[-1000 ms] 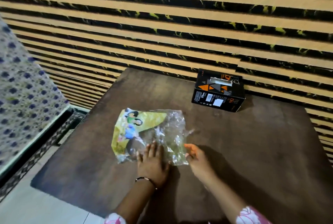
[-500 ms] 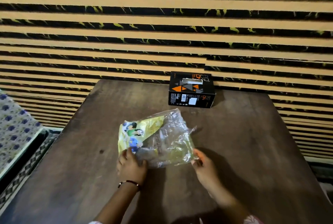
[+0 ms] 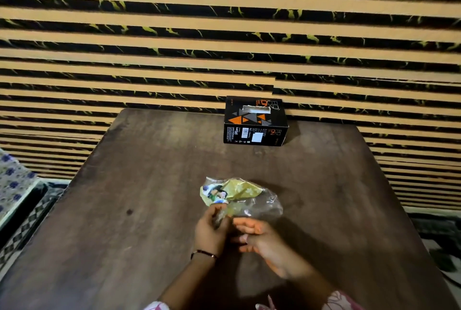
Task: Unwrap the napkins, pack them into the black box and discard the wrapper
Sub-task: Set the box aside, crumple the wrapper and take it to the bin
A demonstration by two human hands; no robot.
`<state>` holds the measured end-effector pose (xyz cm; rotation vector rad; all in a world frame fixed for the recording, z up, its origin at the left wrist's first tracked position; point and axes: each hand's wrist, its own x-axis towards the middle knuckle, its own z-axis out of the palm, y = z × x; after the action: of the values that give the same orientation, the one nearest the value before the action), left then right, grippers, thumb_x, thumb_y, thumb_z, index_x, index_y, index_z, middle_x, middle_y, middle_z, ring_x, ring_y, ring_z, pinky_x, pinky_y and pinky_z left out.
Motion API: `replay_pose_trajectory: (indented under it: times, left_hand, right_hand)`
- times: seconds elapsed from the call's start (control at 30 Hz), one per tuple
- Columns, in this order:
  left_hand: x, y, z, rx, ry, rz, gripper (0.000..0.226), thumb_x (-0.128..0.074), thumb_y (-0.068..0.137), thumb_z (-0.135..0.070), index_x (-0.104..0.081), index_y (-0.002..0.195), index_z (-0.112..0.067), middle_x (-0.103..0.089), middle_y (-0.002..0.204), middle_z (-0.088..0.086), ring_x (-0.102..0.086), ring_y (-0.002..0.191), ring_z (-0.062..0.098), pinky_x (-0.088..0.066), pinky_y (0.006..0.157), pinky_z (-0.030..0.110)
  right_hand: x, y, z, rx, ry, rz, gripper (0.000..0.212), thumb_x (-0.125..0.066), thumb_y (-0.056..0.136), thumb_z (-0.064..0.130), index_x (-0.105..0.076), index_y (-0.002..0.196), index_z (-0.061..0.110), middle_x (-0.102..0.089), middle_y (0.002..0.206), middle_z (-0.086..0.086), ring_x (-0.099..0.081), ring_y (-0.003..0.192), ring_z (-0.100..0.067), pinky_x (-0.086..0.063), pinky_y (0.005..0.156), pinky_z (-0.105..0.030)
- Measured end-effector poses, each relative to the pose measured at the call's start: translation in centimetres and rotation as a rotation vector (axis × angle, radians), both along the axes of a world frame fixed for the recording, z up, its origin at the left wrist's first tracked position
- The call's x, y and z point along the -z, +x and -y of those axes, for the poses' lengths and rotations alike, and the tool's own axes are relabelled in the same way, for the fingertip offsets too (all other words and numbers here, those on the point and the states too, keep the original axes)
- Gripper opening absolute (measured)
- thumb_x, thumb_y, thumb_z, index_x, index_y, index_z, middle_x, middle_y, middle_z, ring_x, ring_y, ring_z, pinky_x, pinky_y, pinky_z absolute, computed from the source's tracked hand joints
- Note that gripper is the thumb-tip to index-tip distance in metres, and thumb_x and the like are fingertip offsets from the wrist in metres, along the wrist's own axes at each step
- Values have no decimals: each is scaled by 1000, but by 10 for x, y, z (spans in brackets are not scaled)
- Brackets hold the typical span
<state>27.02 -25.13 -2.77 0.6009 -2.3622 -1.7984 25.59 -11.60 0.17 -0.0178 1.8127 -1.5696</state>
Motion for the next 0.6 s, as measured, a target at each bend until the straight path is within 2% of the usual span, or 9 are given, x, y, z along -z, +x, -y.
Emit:
replay_pose_trajectory:
  times: [0.07,0.13,0.2,0.27,0.33,0.4,0.43,0.5,0.6]
  left_hand:
    - [5,2,9,-54,11,-15,15,-57,66,-39,-57,81,-38,-67,85,-12,-66,86,19,-51,78,26]
    - [9,3,15,-70,34,-14,25,-52,59,-47,-60,79,-34,-68,84,-11,-65,85,15,-51,80,30]
    - [5,2,13,-27,52,-24,21,-57,61,-44,-61,78,-31,-69,80,-16,-63,80,2,-50,79,27]
    - [-1,0,6,70,99,-61,14,-64,68,-34,-63,80,-28,-69,81,-20,-61,78,-4,-49,79,25]
    - [-10,-1,-3,195,173,-110,12,-66,73,-23,-64,85,-21,-70,83,-16,-62,82,0,-49,82,23]
    - [-19,-1,-8,297,237,-147,13,-66,74,-18,-65,87,-18,-70,84,-12,-62,84,3,-50,81,21]
    - [-25,0,-10,331,263,-162,13,-67,75,-19,-66,87,-19,-70,83,-11,-62,83,3,-50,79,19]
    - [-30,2,-10,381,278,-206,15,-69,74,-25,-65,88,-21,-69,84,-11,-62,83,3,-49,78,17]
    - [-32,5,-14,373,233,-244,18,-66,76,-21,-65,91,-12,-69,86,-9,-61,84,0,-47,78,14]
  right_hand:
    - [-5,1,-3,32,12,-81,39,-40,91,-5,-62,99,27,-66,114,-5,-66,82,-10,-48,67,-17]
    - [-7,-4,-8,201,102,-311,46,-49,87,-5,-63,94,38,-66,113,-7,-63,83,-12,-46,67,-16]
    - [-10,-12,-15,307,318,-629,55,-65,78,3,-56,109,47,-51,128,1,-53,105,-10,-40,84,-16]
    - [-15,-17,-22,235,430,-752,80,-77,67,22,-37,134,40,-22,142,11,-25,127,-6,-25,102,-22]
    - [-17,-19,-23,105,292,-628,93,-80,62,25,-26,137,41,-14,145,13,-18,131,-1,-22,107,-21]
    - [-18,-17,-21,32,20,-387,83,-80,63,16,-36,127,45,-33,145,5,-41,125,-4,-38,103,-23]
    - [-17,-16,-21,28,-58,-298,77,-81,61,17,-43,122,44,-46,139,-1,-52,118,-9,-45,100,-32]
    - [-13,-17,-25,35,-73,-234,77,-83,51,24,-50,119,33,-60,125,-9,-61,111,-21,-48,98,-45]
    - [-9,-18,-27,86,-93,-203,81,-82,47,18,-51,121,11,-65,114,-17,-62,103,-27,-49,94,-45]
